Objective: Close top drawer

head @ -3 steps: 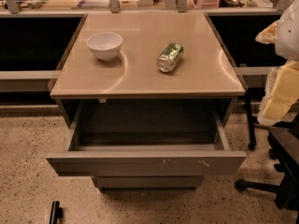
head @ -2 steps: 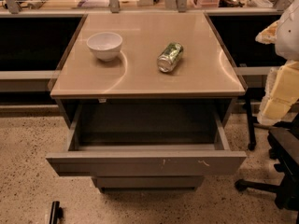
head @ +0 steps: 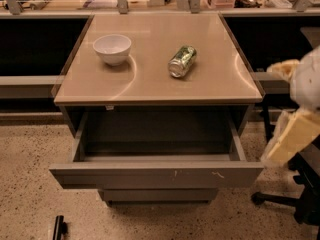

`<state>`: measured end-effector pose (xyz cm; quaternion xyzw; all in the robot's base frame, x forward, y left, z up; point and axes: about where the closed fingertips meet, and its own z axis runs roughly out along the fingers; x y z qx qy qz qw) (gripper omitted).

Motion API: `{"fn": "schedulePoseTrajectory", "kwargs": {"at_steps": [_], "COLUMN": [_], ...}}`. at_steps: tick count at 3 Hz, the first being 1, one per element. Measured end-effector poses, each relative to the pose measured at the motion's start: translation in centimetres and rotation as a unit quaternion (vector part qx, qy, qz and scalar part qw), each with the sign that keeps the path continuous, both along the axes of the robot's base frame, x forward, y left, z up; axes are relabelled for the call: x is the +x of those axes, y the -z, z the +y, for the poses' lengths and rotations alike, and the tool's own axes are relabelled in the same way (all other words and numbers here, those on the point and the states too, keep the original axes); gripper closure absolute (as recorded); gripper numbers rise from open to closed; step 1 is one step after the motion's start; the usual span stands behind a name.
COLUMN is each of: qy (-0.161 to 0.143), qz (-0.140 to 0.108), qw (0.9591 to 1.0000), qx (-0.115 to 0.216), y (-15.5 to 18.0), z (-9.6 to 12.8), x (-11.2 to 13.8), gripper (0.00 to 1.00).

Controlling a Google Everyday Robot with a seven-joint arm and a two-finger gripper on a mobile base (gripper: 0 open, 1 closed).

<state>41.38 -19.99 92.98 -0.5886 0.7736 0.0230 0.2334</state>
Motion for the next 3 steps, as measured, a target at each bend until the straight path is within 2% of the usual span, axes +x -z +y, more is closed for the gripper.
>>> {"fn": "schedulePoseTrajectory", "kwargs": {"at_steps": [1, 2, 3], "qy": [0.019, 0.041, 0.04], "qz": [0.009, 0.011, 0.011], "qw": [0.9964, 0.9943, 0.9944], "qx": [0.082, 0.098, 0.097], "y": [5.8, 8.3, 8.3], "z": [2.5, 2.8, 2.8], "x": [-1.7, -2.1, -2.1], "gripper": [0.0, 0.19, 0.42]}}
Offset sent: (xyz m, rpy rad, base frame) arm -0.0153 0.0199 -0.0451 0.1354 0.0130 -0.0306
